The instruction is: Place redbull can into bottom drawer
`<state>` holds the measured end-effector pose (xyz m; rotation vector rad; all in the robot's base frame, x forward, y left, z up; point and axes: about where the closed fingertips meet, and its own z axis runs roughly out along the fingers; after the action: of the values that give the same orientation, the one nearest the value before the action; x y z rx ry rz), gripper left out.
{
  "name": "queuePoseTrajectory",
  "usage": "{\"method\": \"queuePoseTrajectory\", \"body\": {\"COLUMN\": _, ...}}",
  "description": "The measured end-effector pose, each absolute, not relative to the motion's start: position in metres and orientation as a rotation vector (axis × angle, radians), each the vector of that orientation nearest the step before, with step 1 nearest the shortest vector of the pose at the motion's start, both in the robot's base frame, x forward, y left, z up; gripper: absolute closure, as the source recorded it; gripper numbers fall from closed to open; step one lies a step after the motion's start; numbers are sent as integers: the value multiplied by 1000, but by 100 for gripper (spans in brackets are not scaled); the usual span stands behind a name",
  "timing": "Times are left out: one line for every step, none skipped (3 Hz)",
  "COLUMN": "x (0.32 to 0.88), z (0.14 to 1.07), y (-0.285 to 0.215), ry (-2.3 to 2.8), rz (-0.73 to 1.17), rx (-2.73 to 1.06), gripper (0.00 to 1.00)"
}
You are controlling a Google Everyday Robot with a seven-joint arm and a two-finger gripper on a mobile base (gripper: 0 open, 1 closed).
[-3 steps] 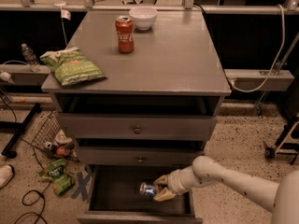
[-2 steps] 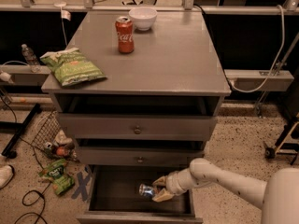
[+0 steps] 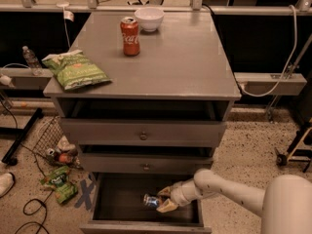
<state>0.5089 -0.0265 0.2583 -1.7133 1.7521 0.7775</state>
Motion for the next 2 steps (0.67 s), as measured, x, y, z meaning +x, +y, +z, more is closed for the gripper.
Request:
{"method": "queuePoseTrajectory", "body": {"x": 507, "z": 258, "y": -25, "ry": 1750, "rz": 783, "rx": -1715, "gripper": 82}}
{"method": "queuePoseTrajectory", "body": {"x": 506, "z": 257, "y": -23, "ry": 1749, "rz": 788, "rx": -1716, "gripper": 59}}
